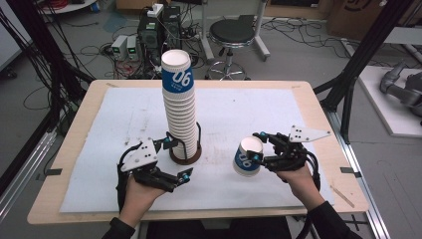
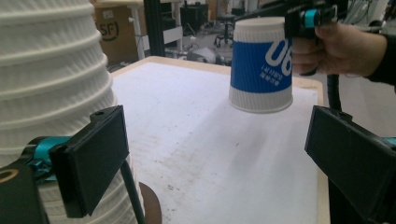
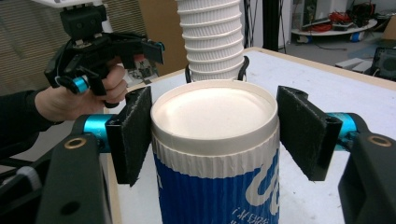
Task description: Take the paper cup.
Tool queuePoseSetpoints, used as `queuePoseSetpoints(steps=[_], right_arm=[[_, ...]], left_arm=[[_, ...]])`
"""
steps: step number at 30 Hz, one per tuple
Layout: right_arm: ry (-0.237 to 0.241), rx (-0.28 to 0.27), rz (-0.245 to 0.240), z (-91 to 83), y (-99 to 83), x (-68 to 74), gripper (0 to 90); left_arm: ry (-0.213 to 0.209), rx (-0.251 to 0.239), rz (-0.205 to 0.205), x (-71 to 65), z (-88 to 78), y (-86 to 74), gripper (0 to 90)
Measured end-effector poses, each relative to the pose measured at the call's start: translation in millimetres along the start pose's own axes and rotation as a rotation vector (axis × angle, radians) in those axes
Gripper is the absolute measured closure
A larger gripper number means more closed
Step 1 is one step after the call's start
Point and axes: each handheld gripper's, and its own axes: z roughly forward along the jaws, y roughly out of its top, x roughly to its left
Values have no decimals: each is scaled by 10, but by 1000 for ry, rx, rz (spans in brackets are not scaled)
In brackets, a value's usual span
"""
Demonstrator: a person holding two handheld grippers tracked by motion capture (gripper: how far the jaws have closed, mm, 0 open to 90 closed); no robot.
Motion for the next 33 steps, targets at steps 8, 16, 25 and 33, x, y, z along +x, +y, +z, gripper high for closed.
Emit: queuePoseSetpoints(steps=[8,16,25,33], right_arm=[[-2,-2,3,-14,-4,-5,307],[0,-15,-1,-46,8,-4,307],[20,-25,2,-73,13,-6,307],[35,-29,-2,-73,18,10,307]], left_arm=[[-29,33,20,-60,107,-45,61],[-61,30,7,-82,196,-68,61],[-103,28,-12,-126,309,-79,61],[-125,26,-20,-158,386,-76,61]])
